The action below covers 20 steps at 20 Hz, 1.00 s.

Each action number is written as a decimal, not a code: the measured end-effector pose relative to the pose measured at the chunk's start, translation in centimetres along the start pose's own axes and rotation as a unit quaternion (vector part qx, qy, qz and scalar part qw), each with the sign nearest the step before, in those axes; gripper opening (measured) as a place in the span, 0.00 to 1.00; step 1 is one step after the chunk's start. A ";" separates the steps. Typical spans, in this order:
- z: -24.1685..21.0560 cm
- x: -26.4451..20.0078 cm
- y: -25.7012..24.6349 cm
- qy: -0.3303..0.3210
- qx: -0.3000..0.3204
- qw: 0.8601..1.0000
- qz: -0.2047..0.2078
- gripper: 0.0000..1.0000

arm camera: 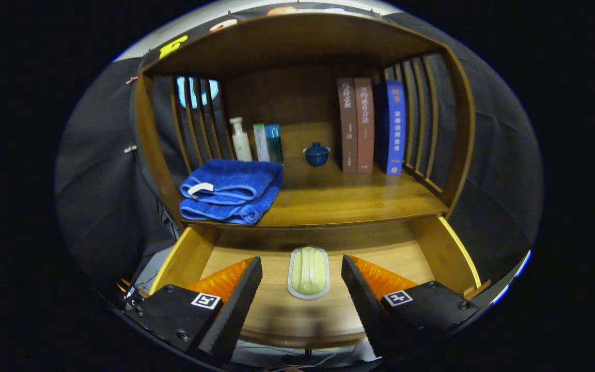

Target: Pull open the drawer, take out the items inside it, and place them on the countertop above the cabinet.

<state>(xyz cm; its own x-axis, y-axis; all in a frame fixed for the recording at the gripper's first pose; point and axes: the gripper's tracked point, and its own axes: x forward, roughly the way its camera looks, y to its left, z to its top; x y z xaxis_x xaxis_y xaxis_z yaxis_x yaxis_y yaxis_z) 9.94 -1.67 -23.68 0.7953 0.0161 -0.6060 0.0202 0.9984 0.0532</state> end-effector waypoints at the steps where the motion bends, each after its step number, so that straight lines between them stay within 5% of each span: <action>1: 0.0 1.4 -0.1 0.017 0.001 1.000 -0.003 0.99; 5: -1.5 6.0 -0.5 0.102 0.012 0.995 -0.021 0.98; 10: -3.6 8.5 -0.9 0.183 -0.015 0.982 -0.033 0.81; 15: -6.3 10.0 -1.6 0.254 0.000 0.966 -0.037 0.75; 20: -7.7 10.9 -1.8 0.268 0.010 0.963 -0.031 0.37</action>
<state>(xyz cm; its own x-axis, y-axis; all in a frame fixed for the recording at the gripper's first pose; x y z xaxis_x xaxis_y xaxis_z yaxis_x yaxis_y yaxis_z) 13.90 -2.83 -36.52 0.3655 -0.0125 -0.9307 0.0745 0.9971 0.0159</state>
